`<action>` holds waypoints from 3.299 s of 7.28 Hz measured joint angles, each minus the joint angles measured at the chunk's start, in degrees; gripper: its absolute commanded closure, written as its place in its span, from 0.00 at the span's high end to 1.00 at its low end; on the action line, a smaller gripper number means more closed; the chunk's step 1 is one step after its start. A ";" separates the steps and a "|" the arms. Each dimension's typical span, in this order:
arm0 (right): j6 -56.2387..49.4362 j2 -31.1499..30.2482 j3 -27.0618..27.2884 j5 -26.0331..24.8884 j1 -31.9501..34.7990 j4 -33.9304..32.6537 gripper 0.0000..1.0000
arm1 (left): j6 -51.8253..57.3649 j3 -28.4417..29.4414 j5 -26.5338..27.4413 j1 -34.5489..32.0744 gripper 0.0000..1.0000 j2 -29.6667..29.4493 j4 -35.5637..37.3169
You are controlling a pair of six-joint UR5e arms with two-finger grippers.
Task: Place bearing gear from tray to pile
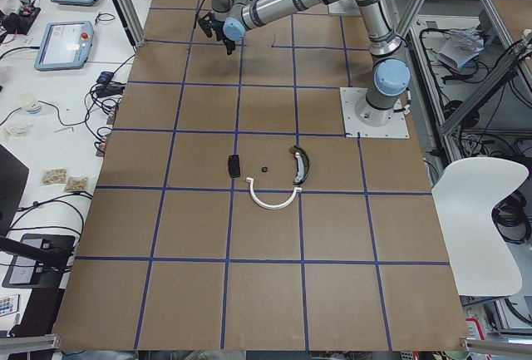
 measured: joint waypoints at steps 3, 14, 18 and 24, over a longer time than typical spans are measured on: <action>-0.58 -4.00 6.71 0.03 0.06 -7.64 1.00 | -5.73 1.40 -0.78 -2.16 1.00 -1.60 0.15; -3.93 -6.14 9.08 2.27 -0.02 -11.34 1.00 | -8.48 1.66 -3.11 -3.47 0.00 -3.88 0.34; -3.92 -6.09 9.04 2.30 -0.02 -11.59 1.00 | 12.07 1.16 -2.67 1.80 0.00 0.58 -2.50; -3.85 -5.87 8.98 2.37 -0.02 -11.84 1.00 | 55.49 -8.00 6.52 26.30 0.00 12.81 -17.04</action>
